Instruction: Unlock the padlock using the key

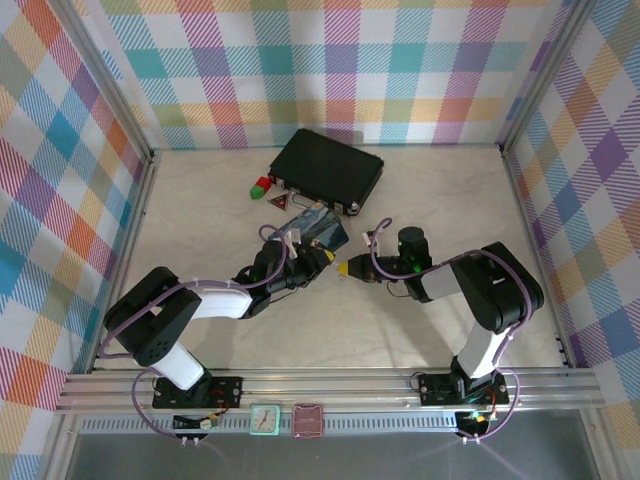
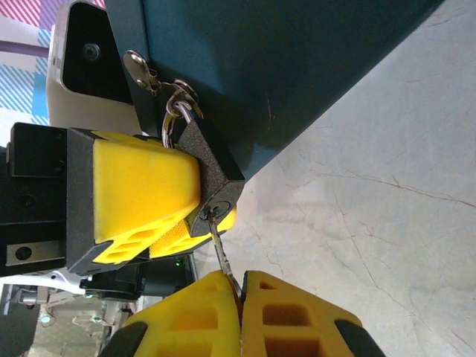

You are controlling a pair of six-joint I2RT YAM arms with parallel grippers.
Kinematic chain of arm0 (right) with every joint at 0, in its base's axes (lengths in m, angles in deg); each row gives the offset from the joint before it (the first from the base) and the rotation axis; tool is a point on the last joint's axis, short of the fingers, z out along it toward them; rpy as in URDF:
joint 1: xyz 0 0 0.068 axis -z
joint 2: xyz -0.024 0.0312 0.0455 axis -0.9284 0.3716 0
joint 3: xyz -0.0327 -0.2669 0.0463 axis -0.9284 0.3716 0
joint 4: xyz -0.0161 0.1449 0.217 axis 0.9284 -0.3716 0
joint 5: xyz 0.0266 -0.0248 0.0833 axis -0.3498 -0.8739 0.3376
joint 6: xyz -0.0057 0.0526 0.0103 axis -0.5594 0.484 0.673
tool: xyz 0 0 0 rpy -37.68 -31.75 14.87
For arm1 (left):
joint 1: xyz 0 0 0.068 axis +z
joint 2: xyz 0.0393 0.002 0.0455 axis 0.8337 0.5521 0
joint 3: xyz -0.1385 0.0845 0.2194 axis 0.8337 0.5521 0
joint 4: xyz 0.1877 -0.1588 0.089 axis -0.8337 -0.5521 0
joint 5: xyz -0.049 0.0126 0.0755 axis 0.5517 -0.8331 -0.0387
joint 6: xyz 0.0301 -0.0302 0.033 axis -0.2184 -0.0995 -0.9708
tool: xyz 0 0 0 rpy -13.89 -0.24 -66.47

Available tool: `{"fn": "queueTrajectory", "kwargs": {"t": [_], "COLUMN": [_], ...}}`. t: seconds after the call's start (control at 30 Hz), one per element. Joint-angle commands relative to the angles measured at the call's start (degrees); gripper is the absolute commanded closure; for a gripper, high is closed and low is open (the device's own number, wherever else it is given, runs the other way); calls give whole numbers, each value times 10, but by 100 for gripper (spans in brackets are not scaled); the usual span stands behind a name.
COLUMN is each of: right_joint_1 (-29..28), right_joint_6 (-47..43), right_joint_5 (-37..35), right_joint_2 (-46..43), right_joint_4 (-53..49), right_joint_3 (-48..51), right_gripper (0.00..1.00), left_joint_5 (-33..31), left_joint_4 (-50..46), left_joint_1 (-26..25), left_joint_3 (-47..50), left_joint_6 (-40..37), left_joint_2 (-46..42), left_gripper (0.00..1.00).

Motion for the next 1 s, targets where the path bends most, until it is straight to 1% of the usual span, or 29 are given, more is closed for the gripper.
{"fn": "queueTrajectory", "kwargs": {"t": [0.0, 0.13, 0.2, 0.27, 0.37, 0.43, 0.53, 0.6, 0.67, 0.73, 0.77, 0.87, 0.97], "right_joint_1": [0, 2, 2, 2, 4, 6, 9, 12, 18, 21, 21, 23, 23], "right_joint_6": [23, 49, 85, 114, 138, 137, 99, 78, 93, 109, 121, 179, 212], "right_joint_5": [11, 2, 6, 10, 11, 19, 56, 64, 72, 66, 68, 81, 92], "right_joint_2": [3, 6, 14, 17, 16, 19, 32, 38, 44, 48, 50, 55, 69], "right_joint_4": [39, 11, 16, 29, 17, 9, -16, -44, -38, -77, -81, 2, 67], "right_joint_3": [-27, -43, -52, -53, -55, -58, -76, -88, -91, -98, -97, -71, -66], "right_gripper": [100, 100, 100, 100, 100, 100, 100, 100, 100, 100, 100, 100, 100], "left_joint_5": [4, 15, 23, 18, 11, 13, 17, 16, 17, 21, 21, 25, 30], "left_joint_4": [-16, -8, -1, -13, -12, -9, -32, -42, -44, -37, -36, -35, -41], "left_joint_1": [-14, -16, -17, -19, -20, -20, -20, -21, -22, -21, -20, -20, -20], "left_joint_3": [-14, -16, -20, -22, -17, -16, -23, -27, -29, -29, -29, -31, -36], "left_joint_6": [-21, -22, -23, -23, -23, -20, -24, -32, -36, -41, -42, -40, -33], "left_joint_2": [-14, -15, -12, -13, -21, -27, -37, -45, -49, -49, -50, -56, -59], "left_gripper": [100, 100, 100, 100, 100, 100, 100, 100, 100, 100, 100, 100, 100]}}
